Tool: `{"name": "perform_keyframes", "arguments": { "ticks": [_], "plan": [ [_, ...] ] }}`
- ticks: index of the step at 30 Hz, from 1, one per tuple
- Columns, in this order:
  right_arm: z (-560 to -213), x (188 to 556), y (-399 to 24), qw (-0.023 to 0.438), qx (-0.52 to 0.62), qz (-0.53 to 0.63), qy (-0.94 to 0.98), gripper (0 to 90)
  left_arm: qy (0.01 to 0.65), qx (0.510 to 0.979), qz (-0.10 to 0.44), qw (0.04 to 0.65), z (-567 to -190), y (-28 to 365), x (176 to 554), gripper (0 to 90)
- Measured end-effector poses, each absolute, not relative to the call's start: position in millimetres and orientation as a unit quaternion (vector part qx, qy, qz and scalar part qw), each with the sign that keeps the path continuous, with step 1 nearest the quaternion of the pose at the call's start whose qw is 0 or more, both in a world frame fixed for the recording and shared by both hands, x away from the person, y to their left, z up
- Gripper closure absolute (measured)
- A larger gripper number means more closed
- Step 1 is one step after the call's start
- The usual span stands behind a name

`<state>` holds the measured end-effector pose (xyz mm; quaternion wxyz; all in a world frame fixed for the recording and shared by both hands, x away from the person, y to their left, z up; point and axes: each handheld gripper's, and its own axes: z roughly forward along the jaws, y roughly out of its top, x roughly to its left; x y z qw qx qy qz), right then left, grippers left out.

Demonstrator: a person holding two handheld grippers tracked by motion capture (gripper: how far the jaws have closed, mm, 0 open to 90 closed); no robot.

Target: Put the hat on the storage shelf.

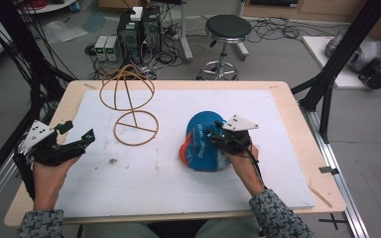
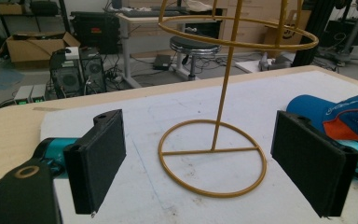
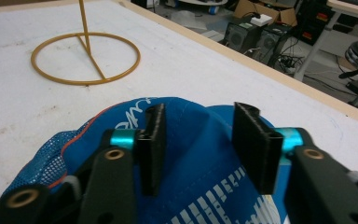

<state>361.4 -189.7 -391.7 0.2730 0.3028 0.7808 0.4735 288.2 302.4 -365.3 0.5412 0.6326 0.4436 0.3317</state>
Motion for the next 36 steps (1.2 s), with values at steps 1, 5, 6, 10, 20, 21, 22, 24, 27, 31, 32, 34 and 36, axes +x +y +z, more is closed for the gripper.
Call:
{"name": "perform_keyframes", "arguments": {
  "ticks": [1, 5, 6, 10, 20, 21, 22, 24, 27, 31, 32, 34, 36],
  "plan": [
    [-391, 361, -189, 0.273, 0.301, 0.470, 0.784, 60.7, 0.443, 0.633, 0.332, 0.541, -365, 303, 288, 18.0],
    [-389, 364, -188, 0.269, 0.294, 0.464, 0.791, 70.8, 0.444, 0.631, 0.332, 0.543, -365, 303, 288, 18.1],
    [-389, 364, -189, 0.268, 0.294, 0.461, 0.793, 73.2, 0.443, 0.632, 0.332, 0.542, -365, 303, 288, 18.1],
    [-389, 365, -189, 0.266, 0.296, 0.455, 0.797, 83.5, 0.445, 0.632, 0.331, 0.542, -365, 303, 288, 18.1],
    [-376, 368, -196, 0.252, 0.311, 0.483, 0.779, 89.3, 0.444, 0.631, 0.332, 0.543, -364, 304, 287, 18.1],
    [-373, 369, -197, 0.253, 0.311, 0.485, 0.777, 89.4, 0.444, 0.631, 0.332, 0.543, -364, 304, 287, 18.1],
    [-370, 369, -197, 0.251, 0.313, 0.488, 0.775, 89.3, 0.444, 0.631, 0.332, 0.543, -364, 304, 287, 18.1],
    [-364, 369, -198, 0.254, 0.312, 0.494, 0.771, 89.4, 0.445, 0.630, 0.333, 0.543, -364, 305, 287, 18.1],
    [-354, 370, -198, 0.252, 0.313, 0.503, 0.765, 89.4, 0.445, 0.629, 0.333, 0.544, -363, 305, 287, 18.2],
    [-344, 370, -197, 0.257, 0.309, 0.515, 0.757, 89.5, 0.444, 0.628, 0.333, 0.545, -362, 305, 287, 18.1],
    [-341, 370, -197, 0.255, 0.310, 0.519, 0.754, 89.5, 0.443, 0.628, 0.333, 0.546, -362, 306, 286, 18.1],
    [-335, 371, -196, 0.259, 0.310, 0.524, 0.750, 89.4, 0.444, 0.628, 0.332, 0.547, -362, 306, 286, 18.2],
    [-330, 372, -196, 0.261, 0.310, 0.529, 0.746, 89.4, 0.443, 0.627, 0.333, 0.548, -361, 306, 286, 18.2]
  ]
}}
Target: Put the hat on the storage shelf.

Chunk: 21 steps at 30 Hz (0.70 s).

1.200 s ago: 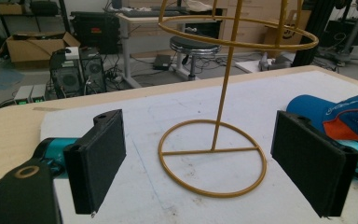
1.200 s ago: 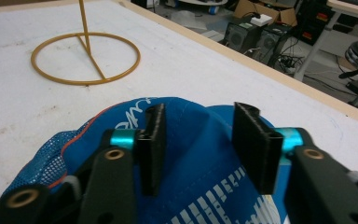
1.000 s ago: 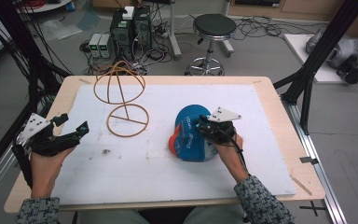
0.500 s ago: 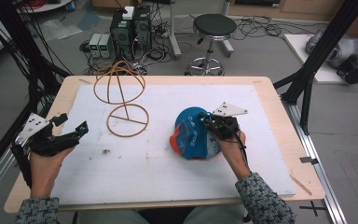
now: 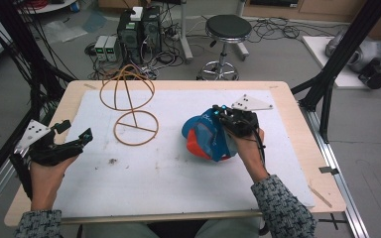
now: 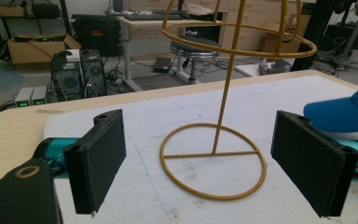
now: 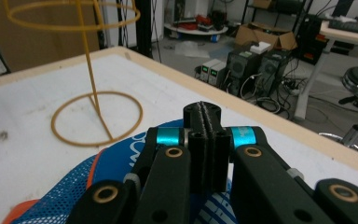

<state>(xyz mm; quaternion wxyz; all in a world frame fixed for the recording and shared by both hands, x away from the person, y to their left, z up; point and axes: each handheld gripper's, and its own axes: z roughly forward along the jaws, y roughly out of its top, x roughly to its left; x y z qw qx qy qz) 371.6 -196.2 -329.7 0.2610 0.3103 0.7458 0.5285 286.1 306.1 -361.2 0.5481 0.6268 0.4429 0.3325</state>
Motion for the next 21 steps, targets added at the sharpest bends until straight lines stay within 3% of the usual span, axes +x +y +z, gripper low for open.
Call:
{"name": "perform_keyframes", "arguments": {
  "ticks": [21],
  "plan": [
    [-252, 398, -188, 0.302, 0.299, 0.568, 0.705, 89.4, 0.443, 0.620, 0.335, 0.554, -358, 311, 283, 18.1]
  ]
}}
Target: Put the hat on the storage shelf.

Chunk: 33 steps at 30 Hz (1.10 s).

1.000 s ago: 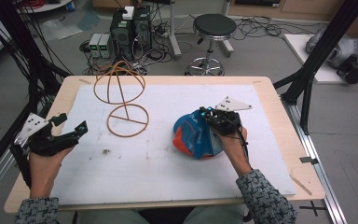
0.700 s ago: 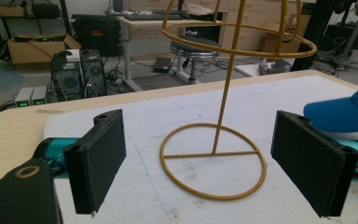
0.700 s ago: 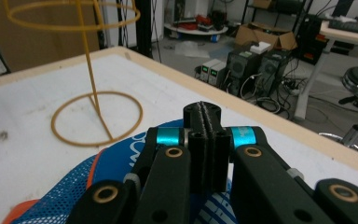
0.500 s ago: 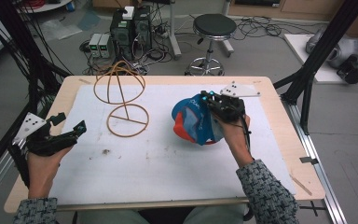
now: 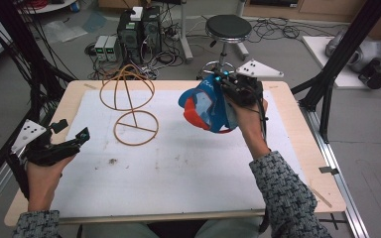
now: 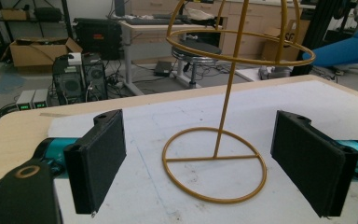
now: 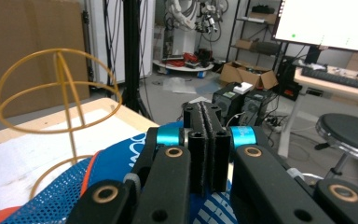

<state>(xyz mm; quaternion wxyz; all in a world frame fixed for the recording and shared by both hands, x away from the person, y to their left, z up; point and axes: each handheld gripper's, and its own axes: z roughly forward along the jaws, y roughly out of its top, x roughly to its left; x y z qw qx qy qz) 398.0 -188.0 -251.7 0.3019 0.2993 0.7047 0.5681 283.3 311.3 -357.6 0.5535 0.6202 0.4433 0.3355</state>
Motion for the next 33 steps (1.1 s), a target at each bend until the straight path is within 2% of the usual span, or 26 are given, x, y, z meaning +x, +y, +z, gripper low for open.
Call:
{"name": "perform_keyframes", "arguments": {
  "ticks": [16, 26, 33],
  "plan": [
    [-209, 426, -171, 0.324, 0.291, 0.593, 0.677, 89.4, 0.445, 0.618, 0.336, 0.555, -357, 314, 283, 18.2],
    [-192, 443, -156, 0.294, 0.284, 0.633, 0.657, 89.5, 0.444, 0.611, 0.338, 0.562, -354, 317, 281, 18.1],
    [-182, 451, -140, 0.288, 0.278, 0.644, 0.652, 89.4, 0.445, 0.610, 0.336, 0.563, -354, 318, 280, 18.1]
  ]
}}
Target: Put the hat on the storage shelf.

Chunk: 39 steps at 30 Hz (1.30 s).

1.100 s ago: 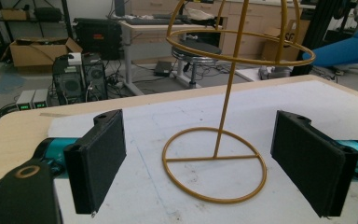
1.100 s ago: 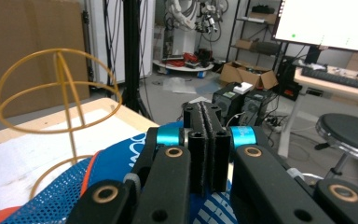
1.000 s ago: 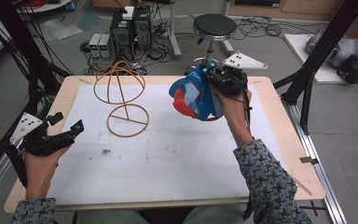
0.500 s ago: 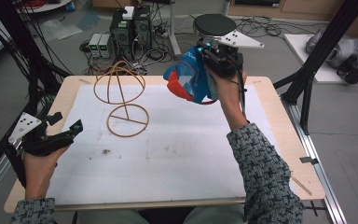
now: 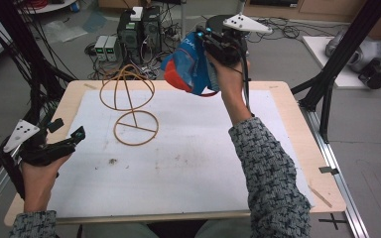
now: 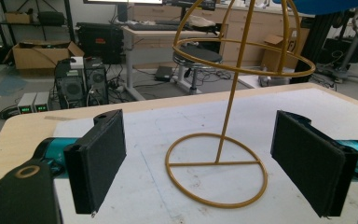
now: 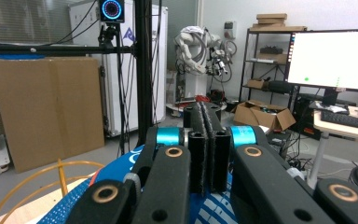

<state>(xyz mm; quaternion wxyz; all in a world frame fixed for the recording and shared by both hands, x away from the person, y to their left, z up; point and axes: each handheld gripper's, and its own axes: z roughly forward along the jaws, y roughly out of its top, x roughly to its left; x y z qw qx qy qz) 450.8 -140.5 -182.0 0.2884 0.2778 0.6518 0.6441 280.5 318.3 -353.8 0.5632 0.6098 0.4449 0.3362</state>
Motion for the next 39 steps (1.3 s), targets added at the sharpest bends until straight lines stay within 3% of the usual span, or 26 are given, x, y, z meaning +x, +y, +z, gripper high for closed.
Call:
{"name": "perform_keyframes", "arguments": {
  "ticks": [14, 33, 39],
  "plan": [
    [-158, 455, -83, 0.265, 0.246, 0.661, 0.658, 89.5, 0.443, 0.610, 0.336, 0.565, -353, 319, 280, 18.2],
    [-158, 450, -32, 0.228, 0.218, 0.668, 0.674, 89.4, 0.439, 0.610, 0.335, 0.569, -350, 321, 279, 18.2],
    [-168, 450, -22, 0.194, 0.211, 0.664, 0.690, 89.4, 0.440, 0.608, 0.336, 0.569, -350, 322, 278, 18.1]
  ]
}}
